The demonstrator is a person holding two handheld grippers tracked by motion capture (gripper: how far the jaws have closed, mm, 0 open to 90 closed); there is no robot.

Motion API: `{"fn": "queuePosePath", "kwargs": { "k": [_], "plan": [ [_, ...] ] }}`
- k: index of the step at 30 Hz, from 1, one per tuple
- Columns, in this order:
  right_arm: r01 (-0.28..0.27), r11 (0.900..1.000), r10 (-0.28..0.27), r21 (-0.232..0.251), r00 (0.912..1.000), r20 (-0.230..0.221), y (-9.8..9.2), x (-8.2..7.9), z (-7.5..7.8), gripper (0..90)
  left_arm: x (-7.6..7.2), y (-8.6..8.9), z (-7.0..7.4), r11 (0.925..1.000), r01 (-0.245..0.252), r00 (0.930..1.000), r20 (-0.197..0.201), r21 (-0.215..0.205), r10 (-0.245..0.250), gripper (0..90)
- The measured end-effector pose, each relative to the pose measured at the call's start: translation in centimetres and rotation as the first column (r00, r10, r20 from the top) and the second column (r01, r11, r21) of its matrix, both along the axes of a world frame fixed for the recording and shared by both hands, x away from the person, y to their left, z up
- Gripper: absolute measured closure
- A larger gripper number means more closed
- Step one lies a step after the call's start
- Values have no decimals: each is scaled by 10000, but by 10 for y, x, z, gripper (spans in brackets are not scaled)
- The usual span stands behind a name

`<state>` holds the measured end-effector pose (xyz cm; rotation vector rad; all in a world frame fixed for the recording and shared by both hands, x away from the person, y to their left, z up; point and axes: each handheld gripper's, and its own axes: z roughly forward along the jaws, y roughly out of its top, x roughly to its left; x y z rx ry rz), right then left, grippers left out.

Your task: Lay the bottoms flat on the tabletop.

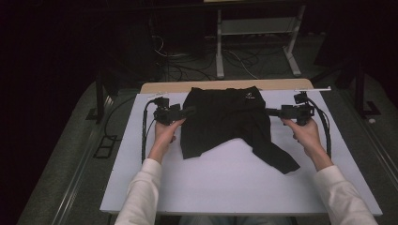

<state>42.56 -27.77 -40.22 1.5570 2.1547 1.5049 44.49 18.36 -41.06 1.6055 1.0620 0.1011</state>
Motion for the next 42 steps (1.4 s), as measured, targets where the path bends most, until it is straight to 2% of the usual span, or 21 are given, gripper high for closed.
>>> {"fn": "queuePosePath", "kwargs": {
  "k": [8,12,20,27,31,35,42],
  "plan": [
    [-451,9987,453,-222,9989,112,6,-28,0,0,-21,-10,4,9987,508,9983,297,70,-510,0],
    [-538,9984,540,-174,9985,106,6,-39,-1,0,-31,-15,3,9956,758,9957,484,549,-785,0],
    [-701,9970,700,-332,9975,-48,7,-54,-5,0,-48,-20,4,9919,1097,9912,672,634,-1139,0],
    [-783,9960,773,-420,9967,-233,7,-70,-10,0,-59,-18,-1,9903,1127,9912,599,810,-1177,0],
    [-875,9941,854,-633,9957,-349,9,-80,-14,0,-66,-18,-3,9896,1197,9908,543,797,-1242,0],
    [-1043,9942,1026,-278,9932,-552,9,-91,-18,79,-75,-19,-6,9875,1369,9893,404,776,-1403,0],
    [-1381,9889,1315,-544,9852,-1099,13,-105,-24,224,-90,-27,-7,9787,1805,9817,434,975,-1853,0]
  ]
}}
